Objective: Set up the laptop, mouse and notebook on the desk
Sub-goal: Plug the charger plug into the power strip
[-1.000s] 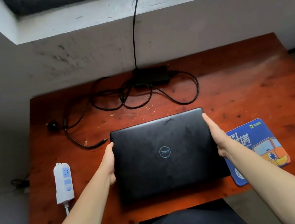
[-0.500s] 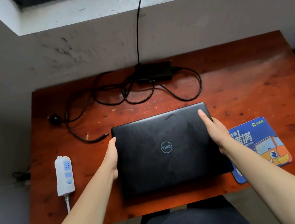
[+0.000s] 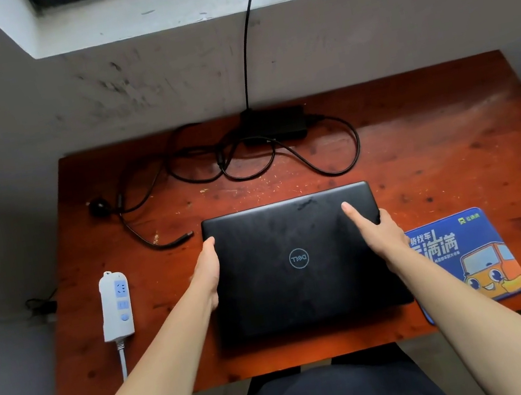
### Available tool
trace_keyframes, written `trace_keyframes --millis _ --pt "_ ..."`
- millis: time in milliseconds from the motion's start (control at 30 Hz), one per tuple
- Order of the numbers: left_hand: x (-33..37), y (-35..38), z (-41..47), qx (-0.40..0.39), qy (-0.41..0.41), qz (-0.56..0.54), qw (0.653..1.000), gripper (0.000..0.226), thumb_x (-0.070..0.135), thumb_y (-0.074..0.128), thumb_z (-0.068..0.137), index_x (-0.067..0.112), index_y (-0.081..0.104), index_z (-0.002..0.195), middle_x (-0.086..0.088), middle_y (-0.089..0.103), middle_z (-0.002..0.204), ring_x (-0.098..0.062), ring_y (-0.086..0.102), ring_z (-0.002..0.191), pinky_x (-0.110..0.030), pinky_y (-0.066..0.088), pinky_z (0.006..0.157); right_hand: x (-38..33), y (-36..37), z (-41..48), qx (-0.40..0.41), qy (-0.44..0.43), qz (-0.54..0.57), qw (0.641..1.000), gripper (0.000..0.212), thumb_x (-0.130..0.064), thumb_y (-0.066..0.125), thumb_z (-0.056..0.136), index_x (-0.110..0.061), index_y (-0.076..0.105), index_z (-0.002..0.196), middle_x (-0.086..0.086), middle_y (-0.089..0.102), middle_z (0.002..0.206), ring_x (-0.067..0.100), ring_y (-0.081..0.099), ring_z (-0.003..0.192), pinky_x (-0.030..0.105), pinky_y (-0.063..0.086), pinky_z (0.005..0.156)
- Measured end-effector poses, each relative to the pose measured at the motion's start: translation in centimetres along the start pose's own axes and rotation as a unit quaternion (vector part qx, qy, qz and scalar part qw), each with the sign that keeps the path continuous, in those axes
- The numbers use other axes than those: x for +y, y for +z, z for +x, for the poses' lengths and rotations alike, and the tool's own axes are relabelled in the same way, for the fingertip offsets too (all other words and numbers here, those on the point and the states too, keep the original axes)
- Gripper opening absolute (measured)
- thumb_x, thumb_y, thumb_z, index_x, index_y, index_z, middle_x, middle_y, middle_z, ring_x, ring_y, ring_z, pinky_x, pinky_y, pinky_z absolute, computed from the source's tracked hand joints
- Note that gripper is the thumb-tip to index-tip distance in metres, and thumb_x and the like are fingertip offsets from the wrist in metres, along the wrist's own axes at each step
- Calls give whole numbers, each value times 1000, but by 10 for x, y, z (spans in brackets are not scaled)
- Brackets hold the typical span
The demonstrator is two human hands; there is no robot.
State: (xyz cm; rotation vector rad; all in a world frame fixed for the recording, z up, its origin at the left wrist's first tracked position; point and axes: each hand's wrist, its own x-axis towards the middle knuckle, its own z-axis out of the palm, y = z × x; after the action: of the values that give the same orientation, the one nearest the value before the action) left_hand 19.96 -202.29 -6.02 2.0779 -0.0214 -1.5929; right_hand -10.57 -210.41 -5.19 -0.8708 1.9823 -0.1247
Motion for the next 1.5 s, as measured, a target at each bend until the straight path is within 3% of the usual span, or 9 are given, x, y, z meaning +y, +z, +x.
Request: trace_keyframes --millis 233,333,433,700,867,1100,1200,1400,1500 --pt "-2 11 1 68 -8 39 997 84 75 21 91 25 21 158 -9 19 164 -35 24 148 -57 24 119 -1 10 -3 48 11 -55 997 103 -82 56 74 -28 26 156 18 40 150 42 43 134 54 39 110" --pt "-11 20 -5 132 18 125 983 80 71 24 95 26 10 159 -13 8 165 -37 15 150 -58 20 118 -13 16 -6 52 -35 -117 991 93 -70 59 84 -26 24 158 18 33 150 41 46 131 51 43 106" --pt "-21 29 -12 158 49 233 958 79 66 28 98 24 3 159 -18 12 162 -39 17 148 -58 24 115 -29 28 -10 24 -75 -117 990 92 -66 60 85 -25 22 158 18 32 155 38 35 141 50 37 110" --pt "-42 33 -13 176 98 332 921 87 58 45 97 23 -6 158 -15 13 161 -36 21 144 -54 33 113 6 32 -7 97 -75 -191 974 108 -69 68 78 -24 10 158 11 23 153 34 25 138 55 33 107" --pt "-41 35 -13 188 93 350 913 92 61 47 94 23 -7 158 -15 14 160 -36 21 144 -54 33 111 20 18 7 58 -39 -198 978 125 -82 70 64 -28 5 158 17 25 152 38 26 140 56 33 109" --pt "-38 16 -13 145 96 335 926 86 58 47 96 25 -1 159 -13 18 160 -35 24 144 -49 28 115 -20 23 19 22 -19 -189 982 133 -61 82 69 -13 -4 158 22 11 161 42 17 146 57 26 115" --pt "-32 -7 -15 137 114 312 933 80 57 45 97 26 4 159 -12 18 160 -33 25 145 -47 26 117 -41 41 12 45 -121 -237 963 127 -57 78 75 -20 -11 158 22 -1 164 41 5 151 57 15 120" --pt "-20 -59 -8 189 187 420 867 74 53 44 99 25 10 158 -9 14 164 -32 14 150 -52 28 116 -75 104 -21 -1 -317 -326 890 109 -62 61 88 -26 -13 158 21 -22 163 42 -15 151 59 2 121" --pt "-12 -78 9 203 208 471 833 69 47 47 99 22 20 156 -11 26 159 -30 27 146 -48 36 112 -68 138 -38 -20 -359 -369 857 104 -71 53 87 -32 -14 157 20 -25 162 45 -21 149 64 -1 118"
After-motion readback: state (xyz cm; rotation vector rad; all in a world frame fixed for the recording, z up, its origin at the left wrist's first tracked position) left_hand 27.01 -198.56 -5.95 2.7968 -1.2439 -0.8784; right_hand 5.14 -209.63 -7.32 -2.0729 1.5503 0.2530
